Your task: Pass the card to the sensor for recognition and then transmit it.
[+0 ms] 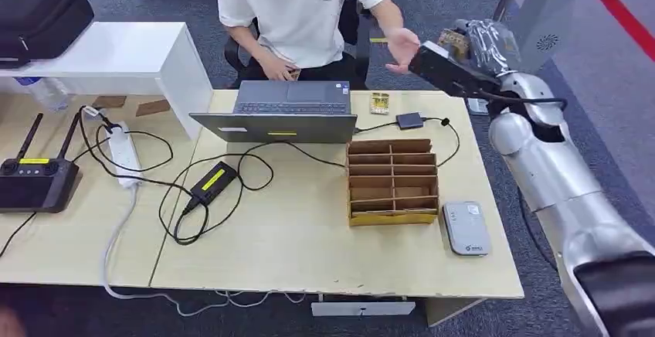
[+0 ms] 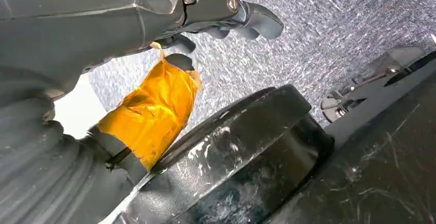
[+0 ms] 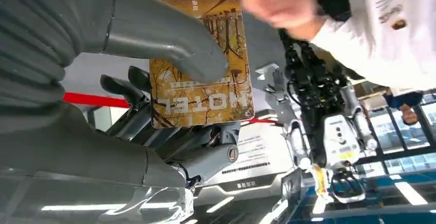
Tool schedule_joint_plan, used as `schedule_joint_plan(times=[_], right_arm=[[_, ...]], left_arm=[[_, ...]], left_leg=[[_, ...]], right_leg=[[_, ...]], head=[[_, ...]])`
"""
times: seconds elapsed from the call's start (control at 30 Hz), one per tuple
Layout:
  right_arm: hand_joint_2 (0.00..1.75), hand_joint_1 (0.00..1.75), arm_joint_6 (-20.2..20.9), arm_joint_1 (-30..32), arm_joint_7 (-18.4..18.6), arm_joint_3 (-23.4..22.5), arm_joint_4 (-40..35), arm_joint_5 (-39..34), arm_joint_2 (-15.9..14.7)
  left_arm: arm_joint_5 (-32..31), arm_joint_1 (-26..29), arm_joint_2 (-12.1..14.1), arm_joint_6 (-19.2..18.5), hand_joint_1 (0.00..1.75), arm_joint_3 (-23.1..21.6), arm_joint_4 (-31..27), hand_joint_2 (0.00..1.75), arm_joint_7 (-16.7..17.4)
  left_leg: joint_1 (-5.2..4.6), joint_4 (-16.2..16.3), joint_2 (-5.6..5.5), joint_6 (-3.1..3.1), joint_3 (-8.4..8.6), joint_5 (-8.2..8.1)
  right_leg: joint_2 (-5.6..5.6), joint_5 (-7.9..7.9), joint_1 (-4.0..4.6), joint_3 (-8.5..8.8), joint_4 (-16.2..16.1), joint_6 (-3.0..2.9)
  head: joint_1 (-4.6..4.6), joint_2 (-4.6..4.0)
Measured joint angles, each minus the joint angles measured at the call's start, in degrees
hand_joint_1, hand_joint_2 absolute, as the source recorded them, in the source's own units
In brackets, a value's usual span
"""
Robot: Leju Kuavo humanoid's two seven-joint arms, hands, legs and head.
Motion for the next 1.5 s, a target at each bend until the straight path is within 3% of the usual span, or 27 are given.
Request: schedule_joint_plan(times=[0.17, 0.43, 0.47, 0.57, 0.83, 1.1, 1.23, 1.5], right_arm=[[1.75, 1.75, -0.6, -5.6, 4.3, 4.4, 9.3, 5.6, 5.9], [1.75, 1.75, -1.7, -8.1, 3.8, 7.1, 17.6, 6.0, 10.7], [1.75, 0.0, -1.8, -8.1, 3.6, 7.2, 18.1, 6.2, 11.1], [1.75, 0.0, -1.9, -8.1, 2.8, 7.6, 19.2, 6.5, 11.7], [1.75, 0.0, -2.4, -7.5, 1.8, 8.7, 20.4, 7.5, 12.0], [1.75, 0.0, -4.6, -4.6, -0.3, 8.8, 18.2, 7.0, 10.1], [1.75, 0.0, -5.6, -1.5, -1.8, 8.5, 13.3, 5.3, 7.5], [1.75, 0.0, -7.8, 10.6, -1.9, 5.9, -7.2, 5.5, -2.2]], left_arm=[[-0.5, -0.2, 0.2, -0.2, 0.0, -1.7, 0.0, 1.75, 0.1], [-0.1, -0.2, 0.3, -1.4, 0.0, -2.5, 0.1, 1.75, -0.6], [0.1, -0.1, 0.3, -1.5, 0.0, -2.5, 0.1, 1.75, -0.6], [0.8, -0.2, 0.3, -2.8, 0.0, -2.6, 0.3, 1.75, -0.8], [2.2, 0.0, 0.3, -1.9, 0.0, -2.6, 0.5, 1.75, -0.5], [3.9, 0.3, 0.3, -0.4, 0.0, -2.6, 0.5, 1.75, 0.7], [3.8, 0.5, 0.3, 0.2, 0.0, -2.6, 0.5, 1.75, 0.4], [5.9, 1.0, 0.2, 1.2, 0.0, -2.6, 0.5, 1.75, 1.4]], left_leg=[[0.0, 0.0, -0.01, 0.0, 0.0, 0.0], [-0.01, 0.0, -0.09, 0.0, -0.04, 0.0], [-0.02, 0.0, -0.09, 0.0, -0.05, 0.0], [-0.03, 0.0, -0.09, 0.0, -0.04, 0.0], [-0.02, 0.0, -0.07, 0.0, -0.02, -0.01], [-0.01, 0.0, -0.06, 0.0, -0.02, -0.01], [-0.01, 0.0, -0.07, 0.0, -0.01, -0.01], [-0.02, 0.0, -0.16, 0.06, -0.06, -0.06]], right_leg=[[-0.01, -0.02, 0.0, -0.01, 0.0, -0.02], [-0.1, -0.02, -0.01, 0.0, -0.1, -0.02], [-0.1, -0.02, -0.02, 0.0, -0.1, -0.02], [-0.08, -0.02, -0.03, -0.02, -0.1, -0.02], [-0.06, -0.03, -0.02, -0.04, -0.1, -0.04], [-0.07, -0.03, -0.01, -0.04, -0.1, -0.04], [-0.07, -0.03, -0.01, -0.04, -0.1, -0.04], [-0.18, -0.08, -0.01, -0.02, -0.1, 0.01]], head=[[-0.02, 0.0], [0.02, 0.0], [0.0, 0.0], [0.0, 0.0], [0.0, 0.0], [0.0, 0.0], [0.02, 0.0], [0.04, 0.0]])
